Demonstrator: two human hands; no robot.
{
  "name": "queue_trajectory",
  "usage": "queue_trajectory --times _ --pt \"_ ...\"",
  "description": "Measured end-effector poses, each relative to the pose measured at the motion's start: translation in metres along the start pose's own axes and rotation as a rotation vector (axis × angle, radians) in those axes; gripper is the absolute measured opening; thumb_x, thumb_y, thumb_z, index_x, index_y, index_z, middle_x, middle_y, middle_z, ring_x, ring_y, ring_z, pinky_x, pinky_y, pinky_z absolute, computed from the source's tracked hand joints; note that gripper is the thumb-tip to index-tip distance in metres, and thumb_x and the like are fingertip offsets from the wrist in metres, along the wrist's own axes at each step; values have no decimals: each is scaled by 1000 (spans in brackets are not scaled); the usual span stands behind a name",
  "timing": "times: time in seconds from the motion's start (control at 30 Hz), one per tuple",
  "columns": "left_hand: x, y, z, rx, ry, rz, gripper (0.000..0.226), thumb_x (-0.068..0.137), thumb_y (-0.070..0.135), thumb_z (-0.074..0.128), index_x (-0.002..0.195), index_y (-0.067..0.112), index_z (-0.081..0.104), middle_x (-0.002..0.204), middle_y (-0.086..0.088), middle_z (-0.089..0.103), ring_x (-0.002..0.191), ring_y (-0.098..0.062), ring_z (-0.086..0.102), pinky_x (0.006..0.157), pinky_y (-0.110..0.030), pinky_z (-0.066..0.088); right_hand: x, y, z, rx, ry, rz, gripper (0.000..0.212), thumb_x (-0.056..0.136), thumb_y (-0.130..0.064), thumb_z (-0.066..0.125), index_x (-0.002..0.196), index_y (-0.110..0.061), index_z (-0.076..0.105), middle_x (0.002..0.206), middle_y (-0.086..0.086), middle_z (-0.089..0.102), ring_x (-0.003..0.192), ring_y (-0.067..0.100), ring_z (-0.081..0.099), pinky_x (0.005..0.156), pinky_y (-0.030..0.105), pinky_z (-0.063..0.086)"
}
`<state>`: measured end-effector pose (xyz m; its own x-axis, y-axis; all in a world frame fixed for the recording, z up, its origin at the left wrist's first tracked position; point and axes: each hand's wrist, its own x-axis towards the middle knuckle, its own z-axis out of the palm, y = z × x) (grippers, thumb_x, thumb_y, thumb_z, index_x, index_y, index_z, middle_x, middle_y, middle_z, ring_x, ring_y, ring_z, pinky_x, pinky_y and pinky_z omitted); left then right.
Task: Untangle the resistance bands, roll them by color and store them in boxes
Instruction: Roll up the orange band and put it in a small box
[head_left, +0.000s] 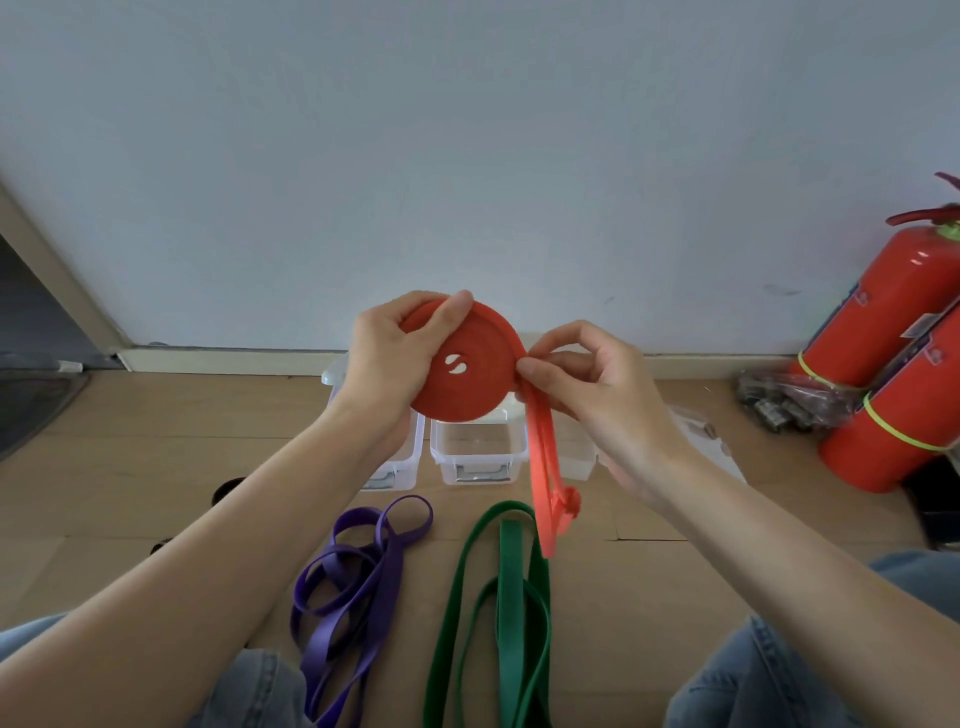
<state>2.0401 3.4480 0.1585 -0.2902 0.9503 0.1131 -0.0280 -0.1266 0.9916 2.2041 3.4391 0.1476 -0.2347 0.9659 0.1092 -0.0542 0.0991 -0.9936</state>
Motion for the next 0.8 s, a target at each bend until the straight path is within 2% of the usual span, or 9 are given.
queue_trajectory --times 0.1,0.23,0.33,0.43,0.53,0.6,0.7,0.8 --pt "3 3 -2 -106 112 -50 15 84 30 66 71 21 66 57 12 65 54 -4 61 52 -19 50 -4 3 9 69 -43 29 22 82 -7 67 100 -7 54 82 12 73 75 27 72 68 28 57" --pt "-5 -4 7 -175 149 -117 18 85 35 64 74 21 65 63 7 66 58 -8 62 55 -24 53 -4 9 14 114 -19 62 31 82 -5 68 106 -9 49 85 15 70 70 26 70 68 32 58" --pt "-6 -5 6 -122 70 -173 18 88 35 60 80 21 67 76 2 68 71 -13 64 63 -28 53 -2 9 6 118 15 58 24 84 -3 65 105 -11 55 80 13 69 67 21 68 69 31 57" --pt "-2 -1 -3 37 -147 -219 18 88 31 59 82 20 71 80 0 72 75 -15 65 68 -28 53 1 4 -4 12 16 2 21 86 -3 62 103 -16 64 76 8 70 70 16 66 69 24 52" --pt "-6 -4 -4 129 -312 -224 19 86 37 60 86 21 70 82 1 73 73 -11 67 63 -23 54 1 2 -4 -80 -25 -18 23 86 -4 62 105 -16 67 80 10 70 74 14 66 71 22 52" --pt "-7 -5 -5 106 -314 -243 20 84 38 62 88 20 70 82 -1 73 71 -12 67 62 -23 55 0 2 -5 -80 -45 -13 24 85 -2 63 105 -14 66 80 9 71 72 11 67 67 17 51" --pt "-4 -3 -6 93 -272 -224 15 80 34 66 81 19 72 76 -2 73 67 -15 67 63 -27 56 -1 0 -7 -39 -78 35 24 84 -5 65 106 -15 65 87 11 71 74 17 68 70 22 52" --pt "-2 -1 -4 61 -191 -170 12 82 28 66 74 20 71 68 0 71 61 -13 65 57 -25 55 0 0 -6 106 -67 97 20 86 -3 63 104 -10 62 83 8 72 68 17 68 65 24 54"
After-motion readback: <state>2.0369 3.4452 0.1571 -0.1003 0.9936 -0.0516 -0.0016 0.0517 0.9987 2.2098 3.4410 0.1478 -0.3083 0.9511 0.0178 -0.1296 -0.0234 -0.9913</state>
